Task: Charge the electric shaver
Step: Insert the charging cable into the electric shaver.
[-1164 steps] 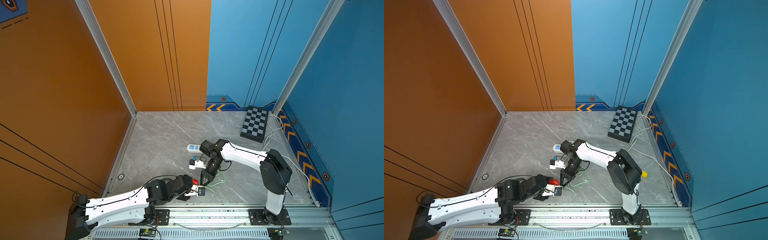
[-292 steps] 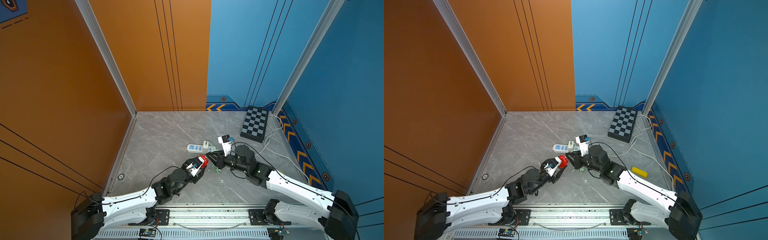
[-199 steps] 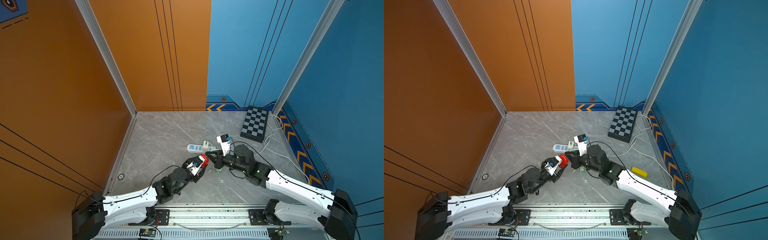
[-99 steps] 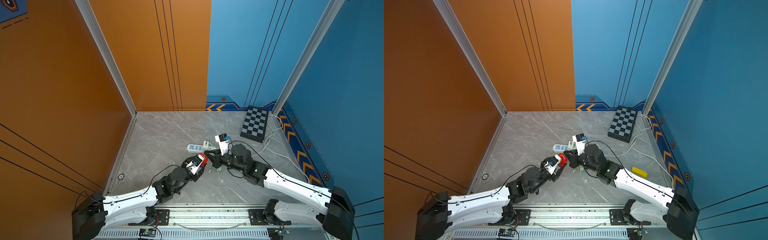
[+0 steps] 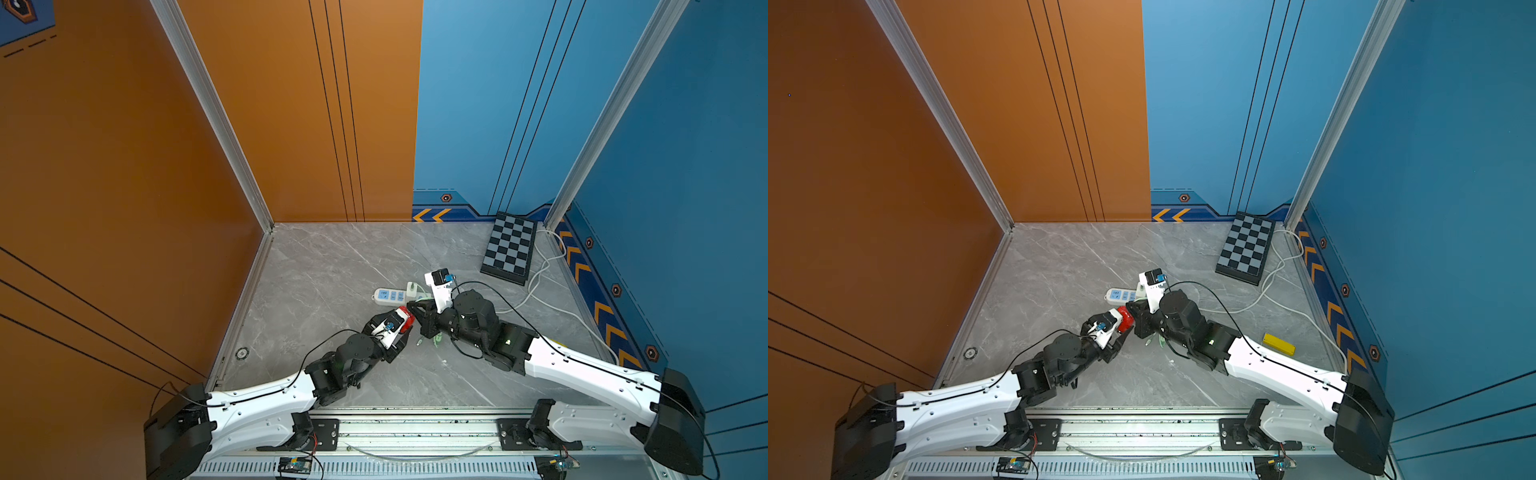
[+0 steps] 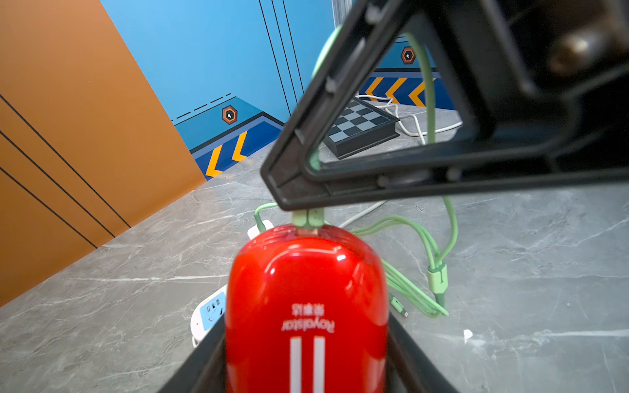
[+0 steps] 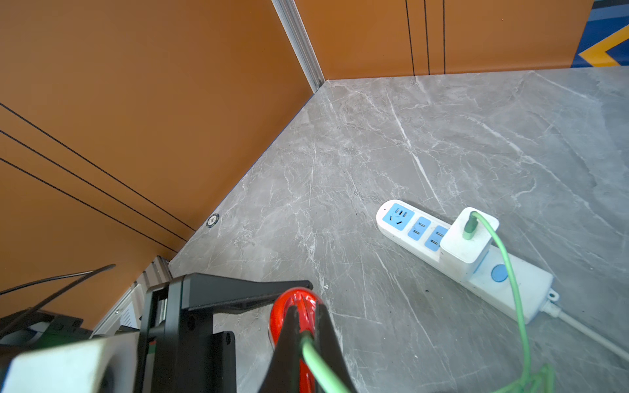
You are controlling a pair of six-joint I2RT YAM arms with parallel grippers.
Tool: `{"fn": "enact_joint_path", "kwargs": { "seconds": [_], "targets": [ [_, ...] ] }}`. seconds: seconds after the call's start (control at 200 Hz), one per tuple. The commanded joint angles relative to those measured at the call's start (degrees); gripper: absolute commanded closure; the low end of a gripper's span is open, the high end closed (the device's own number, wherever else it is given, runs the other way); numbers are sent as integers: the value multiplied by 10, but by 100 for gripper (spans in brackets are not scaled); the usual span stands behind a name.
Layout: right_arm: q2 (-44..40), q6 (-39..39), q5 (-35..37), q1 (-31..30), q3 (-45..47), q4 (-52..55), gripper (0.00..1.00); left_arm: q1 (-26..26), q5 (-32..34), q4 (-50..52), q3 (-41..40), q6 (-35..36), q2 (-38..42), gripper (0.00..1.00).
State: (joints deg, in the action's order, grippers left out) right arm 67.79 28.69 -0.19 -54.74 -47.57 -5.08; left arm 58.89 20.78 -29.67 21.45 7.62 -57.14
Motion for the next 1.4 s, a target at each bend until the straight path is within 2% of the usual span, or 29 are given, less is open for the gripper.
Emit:
{"fn": "enact_joint_path", "kwargs": {
  "seconds": [0.0, 0.711, 1.007, 1.397],
  "targets": [
    [23, -10, -15, -22, 1, 55, 100, 3, -53, -88, 48, 6, 5, 100],
    [30, 24, 2, -39, 69, -40, 100, -14, -78, -156, 44, -18, 11, 100],
    [38, 8, 48, -62, 65, -3, 100, -21, -82, -164, 44, -27, 19, 100],
    [72, 1, 73, -84, 57, 10, 100, -26, -86, -164, 48, -29, 20, 100]
  ]
}}
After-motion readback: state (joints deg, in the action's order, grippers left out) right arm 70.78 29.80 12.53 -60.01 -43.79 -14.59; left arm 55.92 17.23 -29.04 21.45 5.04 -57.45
